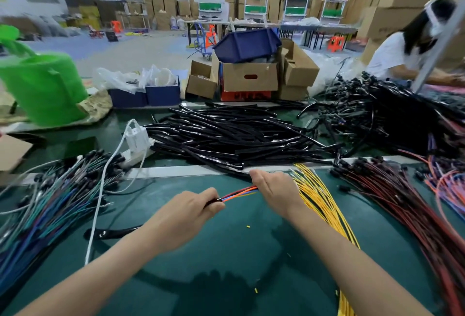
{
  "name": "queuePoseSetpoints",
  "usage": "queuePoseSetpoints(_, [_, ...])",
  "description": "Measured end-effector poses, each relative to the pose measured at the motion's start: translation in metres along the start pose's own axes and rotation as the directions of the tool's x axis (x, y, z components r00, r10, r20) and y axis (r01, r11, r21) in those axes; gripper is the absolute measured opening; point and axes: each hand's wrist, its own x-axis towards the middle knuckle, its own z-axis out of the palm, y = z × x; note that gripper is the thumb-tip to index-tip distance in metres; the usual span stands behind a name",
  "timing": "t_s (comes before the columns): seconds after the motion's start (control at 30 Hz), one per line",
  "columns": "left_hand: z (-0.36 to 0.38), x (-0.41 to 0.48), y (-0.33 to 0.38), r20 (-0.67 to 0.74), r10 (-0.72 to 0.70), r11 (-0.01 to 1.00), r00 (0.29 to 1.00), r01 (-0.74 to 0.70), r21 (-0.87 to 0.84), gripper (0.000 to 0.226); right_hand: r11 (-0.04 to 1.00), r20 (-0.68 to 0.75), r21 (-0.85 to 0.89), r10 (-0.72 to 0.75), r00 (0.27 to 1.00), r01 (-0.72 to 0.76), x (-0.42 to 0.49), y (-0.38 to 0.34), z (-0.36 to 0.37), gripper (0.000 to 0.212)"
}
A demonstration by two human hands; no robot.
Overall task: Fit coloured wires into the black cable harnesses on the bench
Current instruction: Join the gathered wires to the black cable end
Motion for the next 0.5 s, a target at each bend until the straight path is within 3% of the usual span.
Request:
queuePoseSetpoints(0.1, [-0.001,0.004,0.000,0.061,-0.052,0.998,0.997,0.050,0.032,0.039,0.986,-0.048,-0.118,-0.127,0.991,0.121,0.009,-0.015,-0.005,0.041])
queuePoseSetpoints(0.23, [0.000,0.008,0.008,0.056,-0.009,0.999,0.998,0.007,0.033,0.033,0.950,0.000,-0.148,-0.279,0.960,0.276,0.007,-0.049,-0.010,0.062])
queuePoseSetpoints(0.37, [-0.006,0.004,0.013,0.015,0.086,0.993,0.996,-0.085,-0.086,0.011,0.955,0.111,-0.083,-0.276,0.955,0.285,0.000,-0.052,-0.012,0.086])
queuePoseSetpoints(0.5, [-0.011,-0.006,-0.005,0.122,-0.044,0.997,0.992,0.051,-0.052,0.032,0.942,0.142,-0.184,-0.256,0.956,0.280,-0.010,-0.040,-0.017,0.067])
